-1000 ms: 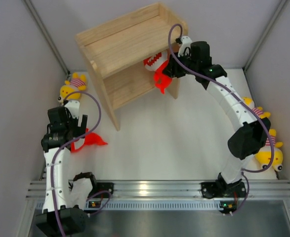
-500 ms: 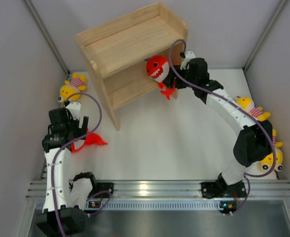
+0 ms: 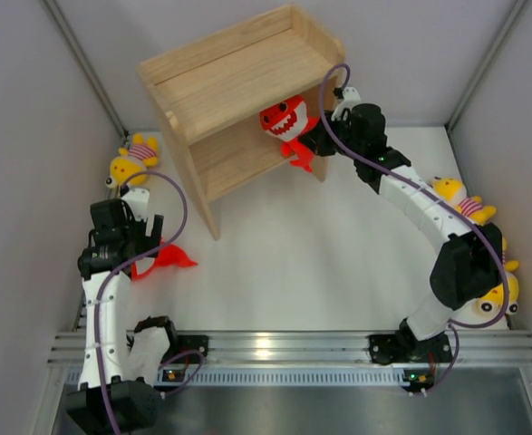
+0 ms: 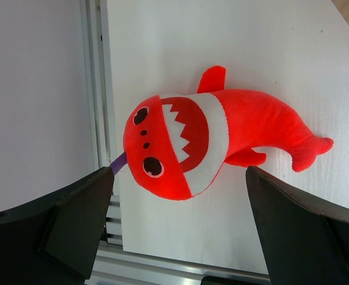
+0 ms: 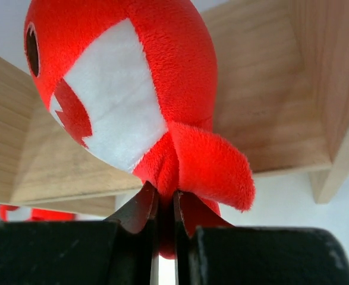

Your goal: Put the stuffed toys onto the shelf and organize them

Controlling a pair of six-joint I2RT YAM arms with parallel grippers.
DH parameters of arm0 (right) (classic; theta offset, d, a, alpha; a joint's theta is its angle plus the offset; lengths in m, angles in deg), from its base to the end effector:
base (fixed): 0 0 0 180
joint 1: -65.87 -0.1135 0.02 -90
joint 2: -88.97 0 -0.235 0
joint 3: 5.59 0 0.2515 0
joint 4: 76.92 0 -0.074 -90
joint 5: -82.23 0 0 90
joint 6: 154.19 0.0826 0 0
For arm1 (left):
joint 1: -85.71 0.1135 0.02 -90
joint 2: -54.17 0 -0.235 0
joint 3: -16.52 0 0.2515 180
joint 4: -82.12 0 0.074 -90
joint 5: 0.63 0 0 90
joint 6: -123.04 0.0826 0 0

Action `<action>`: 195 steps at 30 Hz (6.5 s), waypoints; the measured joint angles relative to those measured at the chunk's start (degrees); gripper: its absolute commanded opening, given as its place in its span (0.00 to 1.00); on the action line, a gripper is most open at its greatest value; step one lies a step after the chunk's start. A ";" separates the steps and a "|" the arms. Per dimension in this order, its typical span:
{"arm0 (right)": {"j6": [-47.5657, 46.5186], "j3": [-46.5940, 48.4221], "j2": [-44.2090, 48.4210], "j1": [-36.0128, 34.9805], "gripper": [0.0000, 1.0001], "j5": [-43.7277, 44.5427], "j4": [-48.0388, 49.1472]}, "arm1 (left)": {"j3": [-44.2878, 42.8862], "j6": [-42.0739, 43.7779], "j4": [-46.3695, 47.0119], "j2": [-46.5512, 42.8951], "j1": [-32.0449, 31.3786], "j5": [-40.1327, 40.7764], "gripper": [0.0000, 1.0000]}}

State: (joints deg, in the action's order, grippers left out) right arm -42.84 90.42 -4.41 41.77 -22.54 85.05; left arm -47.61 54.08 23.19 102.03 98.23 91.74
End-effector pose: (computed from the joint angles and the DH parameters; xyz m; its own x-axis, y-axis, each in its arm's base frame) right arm 0.3871 0.1962 0.3188 -0.4512 0.1838 -0.8733 -0.4885 0.7681 0.4140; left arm 0.2129 0.0508 0.2521 -0.7058 0.2107 -0.6763 0.0076 0.9569 0.2902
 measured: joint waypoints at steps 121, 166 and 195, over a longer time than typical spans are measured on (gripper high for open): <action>-82.12 -31.39 14.05 -57.61 0.00 24.15 39.80 | -24.92 24.87 -32.44 2.19 20.96 -44.54 0.98; -60.94 -9.07 -12.59 -32.06 0.00 34.18 44.74 | -25.42 19.63 -32.48 5.66 20.96 -36.96 0.99; -58.14 -21.53 4.35 -31.95 0.99 23.39 39.12 | -22.91 7.13 -10.23 34.40 16.57 -18.58 0.99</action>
State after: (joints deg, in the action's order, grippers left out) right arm -100.98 68.89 -0.06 9.81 0.85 124.17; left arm -70.52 61.21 12.96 136.43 114.79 73.16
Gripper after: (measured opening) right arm 0.990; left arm 0.985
